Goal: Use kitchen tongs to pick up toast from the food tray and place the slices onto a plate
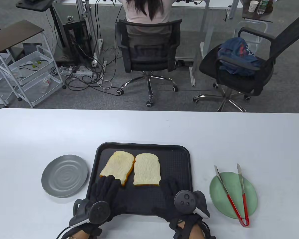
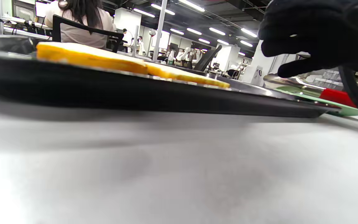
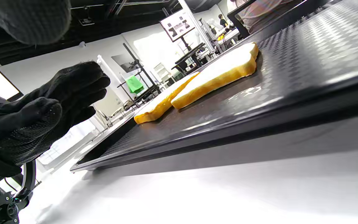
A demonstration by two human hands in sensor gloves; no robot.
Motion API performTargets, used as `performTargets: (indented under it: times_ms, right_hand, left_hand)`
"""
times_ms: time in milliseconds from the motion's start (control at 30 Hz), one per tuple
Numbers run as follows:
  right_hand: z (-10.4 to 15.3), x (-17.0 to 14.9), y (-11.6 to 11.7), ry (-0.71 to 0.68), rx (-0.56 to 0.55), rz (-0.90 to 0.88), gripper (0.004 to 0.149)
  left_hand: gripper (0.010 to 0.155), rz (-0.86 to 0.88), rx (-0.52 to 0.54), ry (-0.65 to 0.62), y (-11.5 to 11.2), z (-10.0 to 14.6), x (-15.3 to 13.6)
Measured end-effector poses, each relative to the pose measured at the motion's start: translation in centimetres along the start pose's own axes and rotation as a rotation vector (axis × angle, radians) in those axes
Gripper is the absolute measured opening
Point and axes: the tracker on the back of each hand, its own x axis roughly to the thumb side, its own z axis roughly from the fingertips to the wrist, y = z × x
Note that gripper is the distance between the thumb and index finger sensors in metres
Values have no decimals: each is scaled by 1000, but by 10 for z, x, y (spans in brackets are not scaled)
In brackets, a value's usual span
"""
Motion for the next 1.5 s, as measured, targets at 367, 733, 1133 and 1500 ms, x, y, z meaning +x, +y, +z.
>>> performTargets:
  times_ms: [367,733,1133,1500]
  right_hand:
    - [1,3,-1,-14,-5,2,102]
    - [1,2,-1,-16,2,-1,102]
    - [1,2,0,-16,12,-6,102]
    - [1,1,1,-11,20,-7,102]
  left_hand:
    - [98,-7,-6,-11,-1,-1,2]
    - [98,-4,-9,-11,-2,0,3]
    - [98,-5,-12,-13,-2,0,4]
    - [99,-4,-22,-15,-3,-1,5]
